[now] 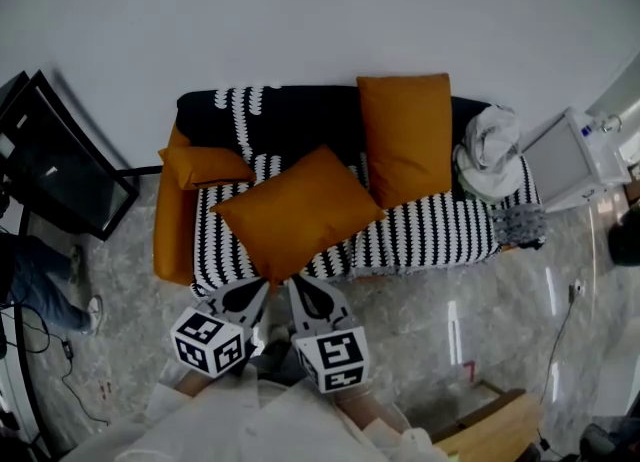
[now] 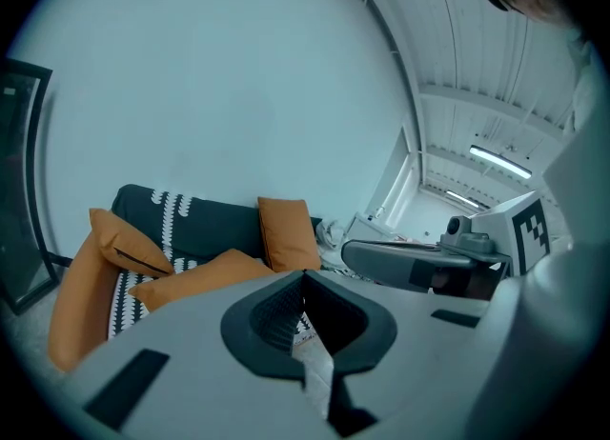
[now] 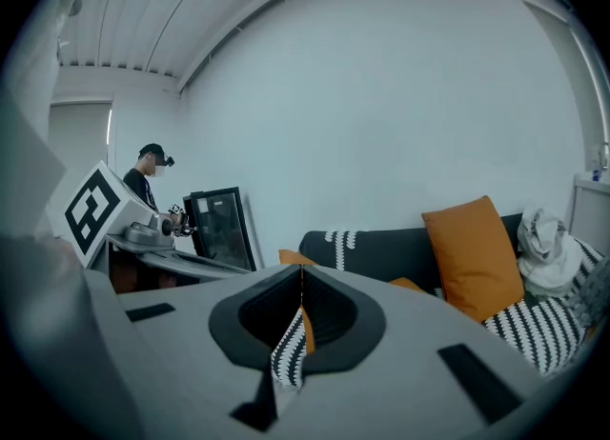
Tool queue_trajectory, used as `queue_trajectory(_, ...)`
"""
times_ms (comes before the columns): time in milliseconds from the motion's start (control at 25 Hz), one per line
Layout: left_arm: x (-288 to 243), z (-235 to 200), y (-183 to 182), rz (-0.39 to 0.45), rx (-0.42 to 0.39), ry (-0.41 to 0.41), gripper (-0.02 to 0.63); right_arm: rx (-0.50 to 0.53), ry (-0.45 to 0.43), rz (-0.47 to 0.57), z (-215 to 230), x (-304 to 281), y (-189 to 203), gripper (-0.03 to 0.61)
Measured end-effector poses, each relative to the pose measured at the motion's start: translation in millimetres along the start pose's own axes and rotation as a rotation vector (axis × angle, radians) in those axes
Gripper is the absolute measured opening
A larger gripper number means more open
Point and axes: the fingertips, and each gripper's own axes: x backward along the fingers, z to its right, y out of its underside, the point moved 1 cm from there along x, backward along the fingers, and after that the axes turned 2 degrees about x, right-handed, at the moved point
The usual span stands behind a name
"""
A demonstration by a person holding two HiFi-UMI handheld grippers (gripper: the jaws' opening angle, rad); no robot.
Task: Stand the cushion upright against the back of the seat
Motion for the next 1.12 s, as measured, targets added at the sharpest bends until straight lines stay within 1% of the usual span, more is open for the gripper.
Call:
queue_trajectory(120, -4.0, 2.4, -3.6, 0.007, 0.007, -0.006, 0.006, 0.006, -0.006, -0.002, 5.6, 2.5, -2.7, 0.012)
queue_trajectory(360, -10.0, 18.1, -9.7, 0.018, -0.013, -0.011, 0.006, 0.023, 0.011, 0.014, 25.9, 11.1, -4.6, 0.012)
queue_trajectory(480, -9.3, 23.5, -11.8, 0.035, 0.0, -0.003, 0.006, 0.037, 0.002, 0.02, 24.9, 15.6, -10.9, 0.012)
queue_trajectory(640, -10.0, 29.2, -10.3, 0.045, -0.006, -0.009, 0.006, 0.002, -0.006, 0.027, 31.8, 21.6, -6.1, 0.012)
queue_trajectory(720, -12.4, 33.8, -10.7, 0.051, -0.007, 0.001, 0.006, -0.005, -0.006, 0.029, 35.1, 24.1, -5.9, 0.012)
queue_trajectory(840, -14.2, 36.9, -9.3, 0.054, 0.003, 0.009, 0.006, 0.002, -0.014, 0.038, 33.2, 24.8, -9.2, 0.012)
queue_trajectory(1120, -16.0, 35.8, -2.0, 0.048, 0.031, -0.011, 0.006, 0.02, -0.026, 0.031, 34.7, 25.1, -7.6, 0.012)
